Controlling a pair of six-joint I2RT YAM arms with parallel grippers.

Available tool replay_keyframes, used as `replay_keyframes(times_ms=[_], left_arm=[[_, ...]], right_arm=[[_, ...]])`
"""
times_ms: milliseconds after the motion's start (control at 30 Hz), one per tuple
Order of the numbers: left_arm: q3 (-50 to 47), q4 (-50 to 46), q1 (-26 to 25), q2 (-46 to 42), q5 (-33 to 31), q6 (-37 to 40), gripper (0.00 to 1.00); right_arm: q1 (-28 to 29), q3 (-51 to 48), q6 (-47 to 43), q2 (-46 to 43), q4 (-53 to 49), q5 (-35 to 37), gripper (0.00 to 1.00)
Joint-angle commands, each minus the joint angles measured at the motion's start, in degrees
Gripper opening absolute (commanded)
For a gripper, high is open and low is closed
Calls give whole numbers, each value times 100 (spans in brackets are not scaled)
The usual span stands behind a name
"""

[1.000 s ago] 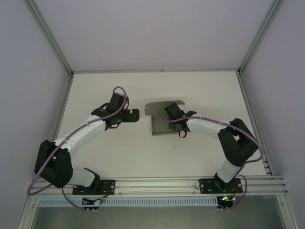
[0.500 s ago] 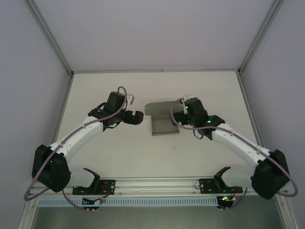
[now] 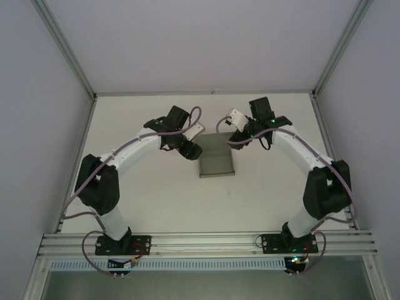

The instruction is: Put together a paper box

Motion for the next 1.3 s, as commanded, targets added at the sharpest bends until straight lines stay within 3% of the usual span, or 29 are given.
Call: replay_keyframes(times_ms=[0, 167, 267, 400, 500, 800, 867, 1033, 1267], left_arm=[[306, -422, -43, 125, -101, 419, 58], [436, -438, -71, 304, -90, 586, 49], [545, -481, -64, 381, -73, 710, 48], [564, -495, -61, 405, -664, 895, 54], [670, -674, -57, 436, -605, 1181, 62], [1356, -1322, -58, 879, -258, 1960, 59], [1436, -1463, -59, 991, -261, 2031, 52], [1401, -1385, -67, 1005, -261, 1976, 23], [1267, -1036, -74, 821, -372, 1574, 0]], right_arm=[[-95, 437, -909, 315, -821, -308, 69], [-142, 584, -1388, 582, -1241, -290, 65], [-151, 662, -1495, 732, -1327, -102, 61], [-168, 695, -1724, 882, -1369, 42, 58], [-189, 753, -1813, 953, -1317, 63, 53], [-212, 1095, -2013, 1232, -1430, 113, 44], [-221, 1151, -2032, 1267, -1519, 87, 40], [-221, 1171, -2028, 1306, -1633, 65, 25], [-217, 1185, -1826, 1140, -1756, -126, 6]])
